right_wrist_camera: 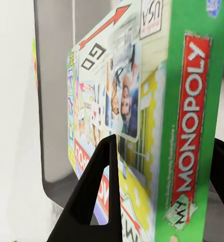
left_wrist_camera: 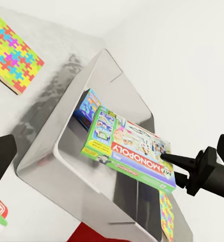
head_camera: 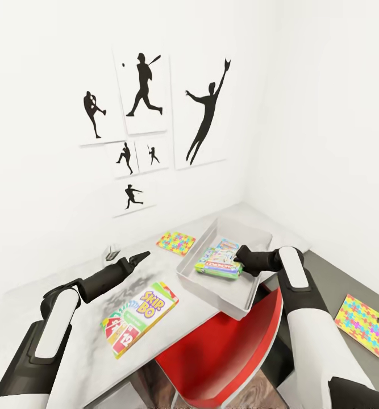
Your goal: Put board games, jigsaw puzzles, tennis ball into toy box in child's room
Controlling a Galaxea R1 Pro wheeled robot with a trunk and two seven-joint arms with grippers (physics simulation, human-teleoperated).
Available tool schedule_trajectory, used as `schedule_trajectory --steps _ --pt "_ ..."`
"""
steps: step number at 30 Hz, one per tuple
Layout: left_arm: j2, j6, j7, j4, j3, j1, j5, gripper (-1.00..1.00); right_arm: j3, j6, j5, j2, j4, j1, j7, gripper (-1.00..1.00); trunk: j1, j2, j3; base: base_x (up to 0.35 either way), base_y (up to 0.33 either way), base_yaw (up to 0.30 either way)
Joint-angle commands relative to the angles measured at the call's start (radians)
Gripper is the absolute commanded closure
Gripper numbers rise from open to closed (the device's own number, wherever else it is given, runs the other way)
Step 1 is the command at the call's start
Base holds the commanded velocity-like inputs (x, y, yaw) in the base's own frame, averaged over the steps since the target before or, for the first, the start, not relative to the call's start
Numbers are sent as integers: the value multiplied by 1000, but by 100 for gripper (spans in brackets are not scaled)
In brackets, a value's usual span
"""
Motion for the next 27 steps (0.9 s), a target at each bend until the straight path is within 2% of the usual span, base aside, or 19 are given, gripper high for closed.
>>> schedule_trajectory --steps 1,27 --pt "0 6 -4 0 2 -1 -2 -100 -3 2 -11 1 -1 -1 -10 100 1 -2 -4 0 0 0" --pt "-1 6 -3 0 2 -1 -4 -100 0 3 -11 3 -1 -1 -11 100 1 -2 -44 0 0 2"
